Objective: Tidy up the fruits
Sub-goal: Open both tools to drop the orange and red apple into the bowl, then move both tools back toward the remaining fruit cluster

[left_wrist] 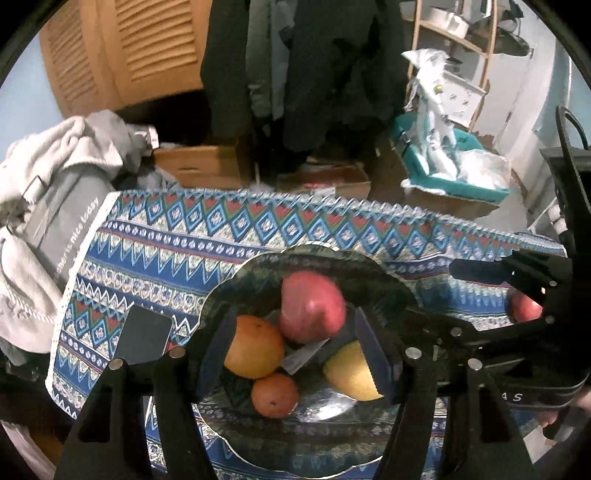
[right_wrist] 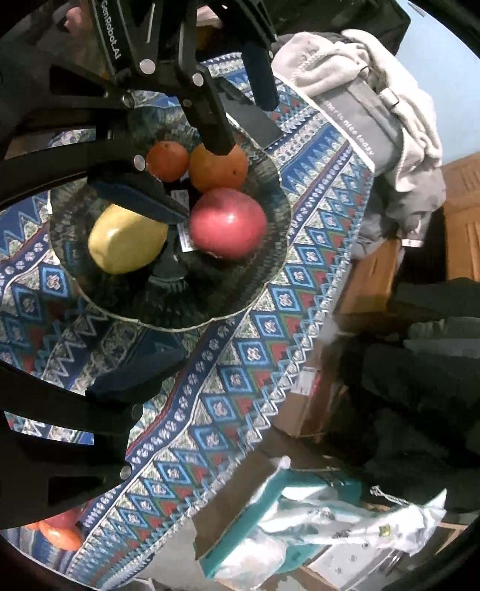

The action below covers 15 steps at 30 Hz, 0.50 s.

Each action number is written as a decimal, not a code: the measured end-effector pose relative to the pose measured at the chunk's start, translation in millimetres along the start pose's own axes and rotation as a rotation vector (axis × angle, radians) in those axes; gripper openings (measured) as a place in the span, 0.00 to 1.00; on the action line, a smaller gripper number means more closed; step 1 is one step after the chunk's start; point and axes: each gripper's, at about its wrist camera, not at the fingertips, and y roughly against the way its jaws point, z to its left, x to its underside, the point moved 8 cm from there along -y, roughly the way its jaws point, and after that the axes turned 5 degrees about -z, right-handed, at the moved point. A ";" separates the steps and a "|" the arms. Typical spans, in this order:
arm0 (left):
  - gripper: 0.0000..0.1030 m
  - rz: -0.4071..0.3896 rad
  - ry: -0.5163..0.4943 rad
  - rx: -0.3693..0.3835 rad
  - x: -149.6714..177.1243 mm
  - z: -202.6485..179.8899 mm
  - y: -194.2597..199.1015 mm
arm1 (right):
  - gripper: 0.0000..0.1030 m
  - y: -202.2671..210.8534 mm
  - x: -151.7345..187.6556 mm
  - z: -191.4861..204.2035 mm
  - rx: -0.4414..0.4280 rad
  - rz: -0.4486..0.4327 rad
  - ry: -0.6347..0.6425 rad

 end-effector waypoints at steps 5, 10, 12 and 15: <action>0.66 -0.042 -0.026 0.014 -7.3 -13.2 17.2 | 0.71 20.9 2.7 -9.8 0.033 -0.033 0.007; 0.66 -0.058 -0.029 0.054 -11.6 -30.2 30.8 | 0.71 41.5 10.7 -24.5 0.067 -0.053 0.004; 0.66 -0.069 -0.039 0.063 -15.0 -38.5 36.2 | 0.71 50.7 13.9 -31.0 0.080 -0.060 -0.008; 0.67 -0.083 -0.058 0.077 -19.1 -51.0 42.5 | 0.71 66.2 18.1 -40.2 0.090 -0.077 -0.024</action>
